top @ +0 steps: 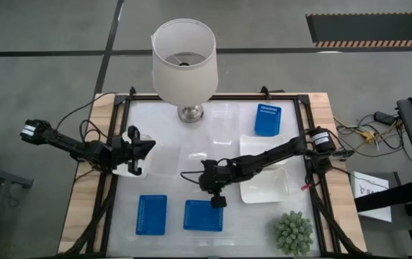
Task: Stack baskets by color
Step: Stack the bottom right transparent bin on the transparent bin
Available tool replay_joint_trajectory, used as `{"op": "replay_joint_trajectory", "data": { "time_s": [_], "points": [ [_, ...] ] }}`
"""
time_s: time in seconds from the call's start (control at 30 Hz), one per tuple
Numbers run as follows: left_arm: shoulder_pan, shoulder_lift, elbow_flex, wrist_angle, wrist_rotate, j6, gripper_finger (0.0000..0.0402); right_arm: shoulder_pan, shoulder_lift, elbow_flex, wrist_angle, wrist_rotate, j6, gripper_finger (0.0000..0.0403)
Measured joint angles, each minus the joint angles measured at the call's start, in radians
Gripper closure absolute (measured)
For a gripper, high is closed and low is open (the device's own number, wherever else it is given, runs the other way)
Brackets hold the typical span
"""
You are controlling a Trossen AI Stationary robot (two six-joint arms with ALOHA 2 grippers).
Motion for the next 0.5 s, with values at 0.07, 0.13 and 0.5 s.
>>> {"op": "replay_joint_trajectory", "data": {
  "time_s": [0.07, 0.13, 0.5],
  "points": [
    [0.0, 0.0, 0.0, 0.0, 0.0, 0.0, 0.0402, 0.0, -0.011, 0.0, -0.002, 0.0, -0.013, 0.0394],
    [0.0, -0.001, 0.0, 0.0, 0.0, 0.0, 0.0402, 0.003, -0.027, 0.0, -0.006, 0.0, -0.023, 0.0394],
    [0.0, 0.001, 0.0, -0.001, -0.005, 0.001, 0.0402, 0.007, -0.182, 0.0, -0.109, 0.001, -0.138, 0.0394]
  ]
}}
